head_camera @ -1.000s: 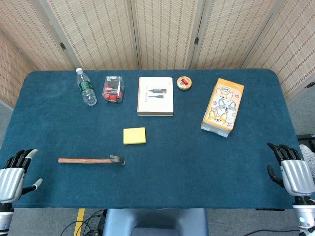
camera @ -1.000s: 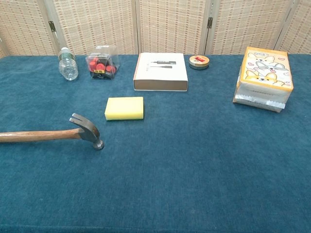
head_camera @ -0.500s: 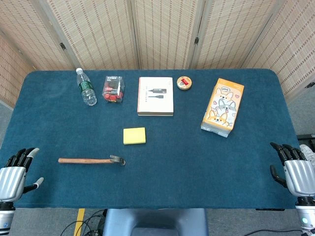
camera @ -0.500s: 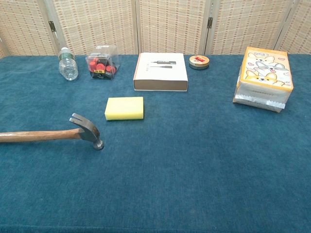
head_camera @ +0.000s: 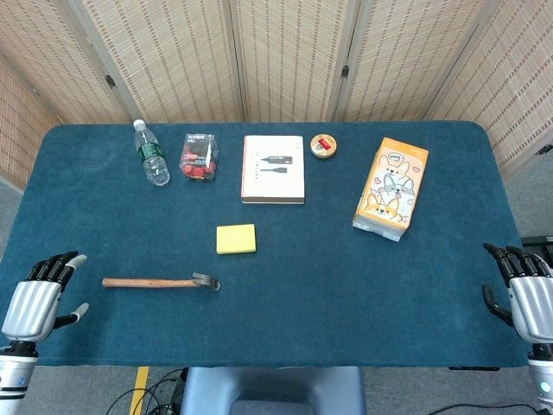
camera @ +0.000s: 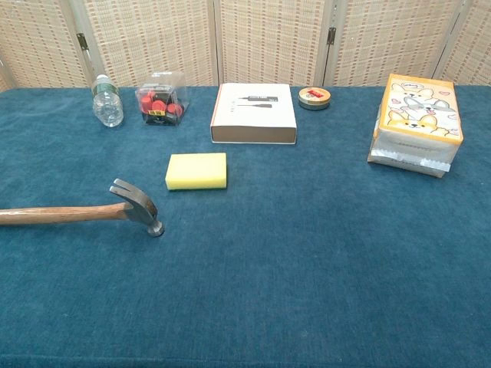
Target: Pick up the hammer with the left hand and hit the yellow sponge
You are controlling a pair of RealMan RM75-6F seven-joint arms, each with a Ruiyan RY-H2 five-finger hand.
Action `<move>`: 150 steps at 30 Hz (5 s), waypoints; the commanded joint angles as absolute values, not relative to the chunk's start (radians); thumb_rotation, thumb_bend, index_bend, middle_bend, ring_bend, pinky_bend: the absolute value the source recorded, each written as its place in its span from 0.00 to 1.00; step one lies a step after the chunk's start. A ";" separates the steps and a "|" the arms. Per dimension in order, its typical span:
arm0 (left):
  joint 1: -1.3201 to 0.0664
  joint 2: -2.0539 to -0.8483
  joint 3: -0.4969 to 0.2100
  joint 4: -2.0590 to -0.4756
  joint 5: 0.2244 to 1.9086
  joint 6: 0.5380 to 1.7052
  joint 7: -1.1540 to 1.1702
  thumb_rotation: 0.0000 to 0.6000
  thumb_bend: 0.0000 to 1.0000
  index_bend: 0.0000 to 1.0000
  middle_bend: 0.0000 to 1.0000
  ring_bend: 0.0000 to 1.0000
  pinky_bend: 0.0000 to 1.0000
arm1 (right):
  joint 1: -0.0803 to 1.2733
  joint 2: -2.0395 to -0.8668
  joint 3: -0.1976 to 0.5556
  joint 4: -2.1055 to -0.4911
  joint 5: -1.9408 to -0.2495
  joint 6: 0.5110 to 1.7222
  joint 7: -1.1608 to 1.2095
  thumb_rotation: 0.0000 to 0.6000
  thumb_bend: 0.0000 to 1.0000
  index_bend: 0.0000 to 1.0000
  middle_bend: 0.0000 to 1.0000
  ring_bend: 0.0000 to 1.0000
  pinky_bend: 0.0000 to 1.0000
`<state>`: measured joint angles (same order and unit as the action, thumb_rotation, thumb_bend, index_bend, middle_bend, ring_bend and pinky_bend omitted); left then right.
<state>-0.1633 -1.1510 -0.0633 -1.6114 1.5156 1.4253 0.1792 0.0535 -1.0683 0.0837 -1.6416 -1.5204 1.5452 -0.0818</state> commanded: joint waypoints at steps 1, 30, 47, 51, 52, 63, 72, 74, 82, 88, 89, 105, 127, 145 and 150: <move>-0.189 -1.149 -0.062 -1.615 1.528 1.394 0.199 1.00 0.21 0.22 0.20 0.19 0.23 | 0.054 -1.066 0.083 -1.642 -1.519 1.542 -0.080 1.00 0.35 0.17 0.26 0.18 0.23; -0.380 -1.220 -0.064 -1.592 1.477 1.120 0.261 1.00 0.21 0.25 0.25 0.20 0.32 | 0.060 -1.044 0.093 -1.647 -1.519 1.539 -0.073 1.00 0.35 0.17 0.26 0.18 0.23; -0.487 -1.331 -0.086 -1.566 1.296 0.966 0.388 1.00 0.34 0.27 0.28 0.20 0.32 | 0.060 -1.051 0.093 -1.625 -1.501 1.527 -0.055 1.00 0.35 0.17 0.26 0.18 0.23; -0.500 -1.349 -0.083 -1.561 1.271 0.957 0.404 1.00 0.38 0.28 0.29 0.21 0.32 | 0.060 -1.054 0.093 -1.619 -1.497 1.526 -0.052 1.00 0.35 0.17 0.26 0.18 0.23; -0.502 -1.353 -0.081 -1.562 1.268 0.957 0.409 1.00 0.39 0.28 0.30 0.21 0.32 | 0.060 -1.054 0.093 -1.618 -1.496 1.526 -0.051 1.00 0.35 0.17 0.26 0.18 0.23; -0.515 -1.385 -0.061 -1.568 1.255 0.969 0.426 1.00 0.45 0.30 0.33 0.23 0.32 | 0.060 -1.058 0.092 -1.607 -1.489 1.520 -0.044 1.00 0.35 0.17 0.26 0.18 0.23; -0.523 -1.401 -0.049 -1.567 1.248 0.975 0.429 1.00 0.50 0.31 0.35 0.24 0.32 | 0.057 -1.059 0.091 -1.605 -1.488 1.523 -0.043 1.00 0.35 0.17 0.26 0.18 0.23; -0.524 -1.406 -0.046 -1.567 1.248 0.978 0.428 1.00 0.50 0.31 0.36 0.25 0.32 | 0.057 -1.059 0.091 -1.604 -1.488 1.523 -0.043 1.00 0.35 0.17 0.26 0.18 0.23; -0.529 -1.423 -0.041 -1.558 1.238 0.981 0.424 1.00 0.50 0.31 0.38 0.26 0.32 | 0.056 -1.059 0.090 -1.605 -1.487 1.522 -0.045 1.00 0.35 0.17 0.27 0.18 0.23; -0.531 -1.432 -0.041 -1.552 1.228 0.987 0.424 1.00 0.50 0.33 0.41 0.27 0.32 | 0.055 -1.059 0.090 -1.607 -1.484 1.522 -0.047 1.00 0.35 0.17 0.27 0.18 0.23; -0.532 -1.433 -0.040 -1.552 1.227 0.987 0.425 1.00 0.50 0.34 0.41 0.27 0.32 | 0.055 -1.059 0.089 -1.607 -1.485 1.522 -0.047 1.00 0.35 0.17 0.27 0.18 0.23; -0.539 -1.433 -0.030 -1.557 1.215 0.990 0.436 1.00 0.58 0.36 0.44 0.28 0.32 | 0.053 -1.058 0.090 -1.608 -1.478 1.519 -0.048 1.00 0.35 0.17 0.28 0.18 0.23; -0.543 -1.446 -0.025 -1.547 1.215 1.006 0.426 1.00 0.64 0.46 0.56 0.37 0.32 | 0.048 -1.060 0.089 -1.602 -1.474 1.520 -0.043 1.00 0.35 0.17 0.29 0.18 0.23; -0.532 -1.464 -0.044 -1.448 1.392 1.101 0.170 1.00 0.74 0.69 0.78 0.64 0.65 | 0.042 -1.057 0.088 -1.614 -1.473 1.527 -0.052 1.00 0.35 0.17 0.30 0.18 0.23; -0.545 -1.454 -0.064 -1.417 1.476 1.150 0.028 1.00 0.76 0.74 0.83 0.68 0.75 | 0.041 -1.056 0.088 -1.621 -1.474 1.529 -0.059 1.00 0.35 0.17 0.30 0.18 0.23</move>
